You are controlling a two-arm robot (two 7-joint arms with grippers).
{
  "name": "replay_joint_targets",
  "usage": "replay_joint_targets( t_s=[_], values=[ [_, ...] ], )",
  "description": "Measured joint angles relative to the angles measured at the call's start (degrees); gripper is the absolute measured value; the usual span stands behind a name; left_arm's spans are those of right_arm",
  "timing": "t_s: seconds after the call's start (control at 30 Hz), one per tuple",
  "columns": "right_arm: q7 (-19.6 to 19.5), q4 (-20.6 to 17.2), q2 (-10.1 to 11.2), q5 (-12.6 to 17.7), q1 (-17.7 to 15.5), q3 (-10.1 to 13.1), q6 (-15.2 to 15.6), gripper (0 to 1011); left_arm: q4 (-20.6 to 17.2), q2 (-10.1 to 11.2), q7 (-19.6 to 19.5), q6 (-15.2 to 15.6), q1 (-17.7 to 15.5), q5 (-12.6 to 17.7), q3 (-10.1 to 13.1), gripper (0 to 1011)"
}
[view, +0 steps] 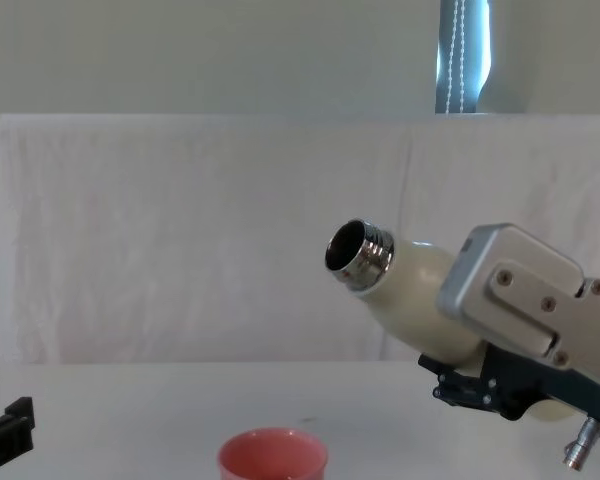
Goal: Grasp the thermos with one hand and pour water into the cup lid.
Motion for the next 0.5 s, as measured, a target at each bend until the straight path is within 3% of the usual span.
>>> replay_joint_targets(
  t_s=[0.37, 0.5],
  values=[
    [1.5, -0.1, -1.8, 5.2, -1.1, 2.4, -0.6, 955, 0.0, 0.0, 0.0, 0.0, 0.0, 0.0, 0.0, 1001],
    [2.5, -0.1, -2.9, 8.6, -1.7, 3.9, -0.6, 955, 0.0, 0.0, 0.0, 0.0, 0.0, 0.0, 0.0, 1001]
  ],
)
